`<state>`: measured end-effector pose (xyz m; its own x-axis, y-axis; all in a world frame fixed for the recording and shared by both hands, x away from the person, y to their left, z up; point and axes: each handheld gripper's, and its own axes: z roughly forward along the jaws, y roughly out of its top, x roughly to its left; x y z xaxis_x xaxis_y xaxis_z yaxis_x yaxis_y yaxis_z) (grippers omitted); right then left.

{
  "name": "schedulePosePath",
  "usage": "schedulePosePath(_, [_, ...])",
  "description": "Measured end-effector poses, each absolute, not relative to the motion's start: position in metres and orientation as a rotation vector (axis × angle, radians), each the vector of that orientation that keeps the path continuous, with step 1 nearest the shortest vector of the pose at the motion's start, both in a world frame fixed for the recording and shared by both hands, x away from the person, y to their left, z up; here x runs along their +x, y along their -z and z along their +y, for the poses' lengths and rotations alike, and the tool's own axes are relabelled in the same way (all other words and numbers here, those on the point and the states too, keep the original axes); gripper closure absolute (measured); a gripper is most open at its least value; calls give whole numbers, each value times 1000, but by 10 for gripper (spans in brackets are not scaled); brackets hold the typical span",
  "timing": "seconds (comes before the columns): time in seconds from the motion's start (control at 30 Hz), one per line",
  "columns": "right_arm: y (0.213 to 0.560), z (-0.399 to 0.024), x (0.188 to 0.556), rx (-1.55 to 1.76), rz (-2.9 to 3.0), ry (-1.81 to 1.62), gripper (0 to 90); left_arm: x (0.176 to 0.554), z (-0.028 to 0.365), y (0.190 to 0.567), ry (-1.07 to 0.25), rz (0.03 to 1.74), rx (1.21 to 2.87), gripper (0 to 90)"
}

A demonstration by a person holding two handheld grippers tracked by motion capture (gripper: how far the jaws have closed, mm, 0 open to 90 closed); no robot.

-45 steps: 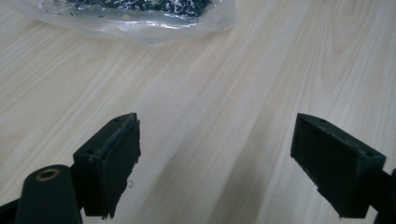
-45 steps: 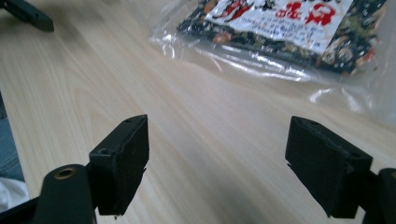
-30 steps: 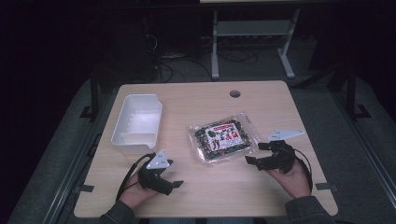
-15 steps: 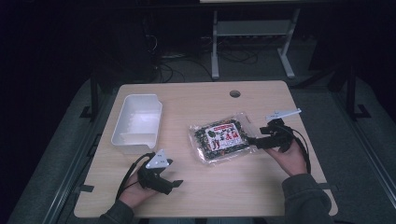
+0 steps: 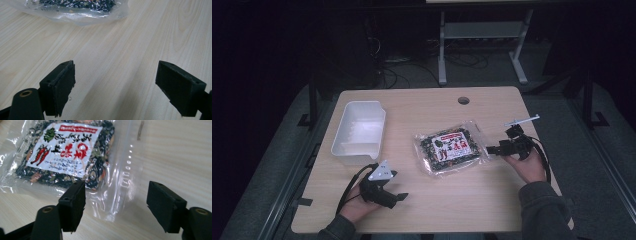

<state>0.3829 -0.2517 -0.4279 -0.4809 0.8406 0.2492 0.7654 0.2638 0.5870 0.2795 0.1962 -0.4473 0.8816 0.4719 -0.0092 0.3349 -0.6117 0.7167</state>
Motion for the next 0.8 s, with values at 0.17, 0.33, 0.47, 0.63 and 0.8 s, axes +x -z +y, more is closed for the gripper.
schedulePosePath(0.17, [438,-260,382,1605,2391,-996,379,280,196,447,-230,577,2284,155])
schedulePosePath(0.33, [447,-265,380,1643,2409,-1009,436,280,196,447,-230,575,2285,155])
schedulePosePath(0.47, [451,-267,379,1666,2419,-1019,479,280,196,448,-229,575,2286,155])
schedulePosePath(0.63, [455,-267,378,1681,2437,-1041,503,279,195,448,-229,571,2288,156])
schedulePosePath(0.8, [456,-265,379,1684,2442,-1058,538,279,195,447,-229,571,2287,156])
